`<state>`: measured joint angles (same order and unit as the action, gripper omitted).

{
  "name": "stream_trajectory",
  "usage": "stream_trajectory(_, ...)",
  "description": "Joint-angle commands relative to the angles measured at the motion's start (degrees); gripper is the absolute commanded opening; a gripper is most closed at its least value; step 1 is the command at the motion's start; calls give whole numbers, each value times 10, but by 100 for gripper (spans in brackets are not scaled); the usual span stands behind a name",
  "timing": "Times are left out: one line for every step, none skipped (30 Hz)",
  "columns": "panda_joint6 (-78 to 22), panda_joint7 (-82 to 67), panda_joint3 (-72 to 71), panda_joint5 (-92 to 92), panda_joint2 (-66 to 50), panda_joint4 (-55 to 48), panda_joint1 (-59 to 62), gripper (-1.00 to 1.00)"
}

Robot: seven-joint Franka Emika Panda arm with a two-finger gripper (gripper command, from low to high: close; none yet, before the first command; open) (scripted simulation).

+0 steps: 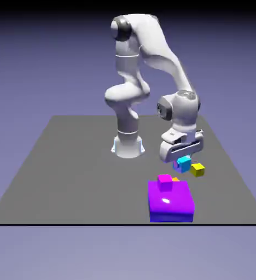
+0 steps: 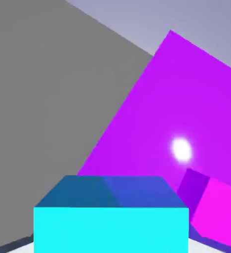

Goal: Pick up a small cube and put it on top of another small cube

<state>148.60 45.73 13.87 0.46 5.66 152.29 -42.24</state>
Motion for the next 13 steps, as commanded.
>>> stream_trajectory(15,16,-16,-12,-11,21,3,-100)
stream_trajectory(24,25,-27,-19,-18,33,6,-100)
stream_trajectory(24,25,-27,-19,-18,33,6,-100)
stream_trajectory(44,19,-33,-10,-39,33,10,-100)
stream_trajectory(63,12,-39,-1,-60,32,14,-100)
stream_trajectory(83,5,-45,8,-80,31,19,-100)
stream_trajectory(103,-1,-51,17,-101,31,23,-100)
stream_trajectory(123,-8,-58,26,-122,30,27,-100)
stream_trajectory(142,-14,-64,35,-143,29,31,-100)
stream_trajectory(149,-16,-66,38,-150,29,33,-100)
stream_trajectory(149,-16,-66,38,-150,29,33,100)
stream_trajectory(149,-16,-66,38,-150,29,33,100)
stream_trajectory(129,-10,-60,29,-129,30,29,100)
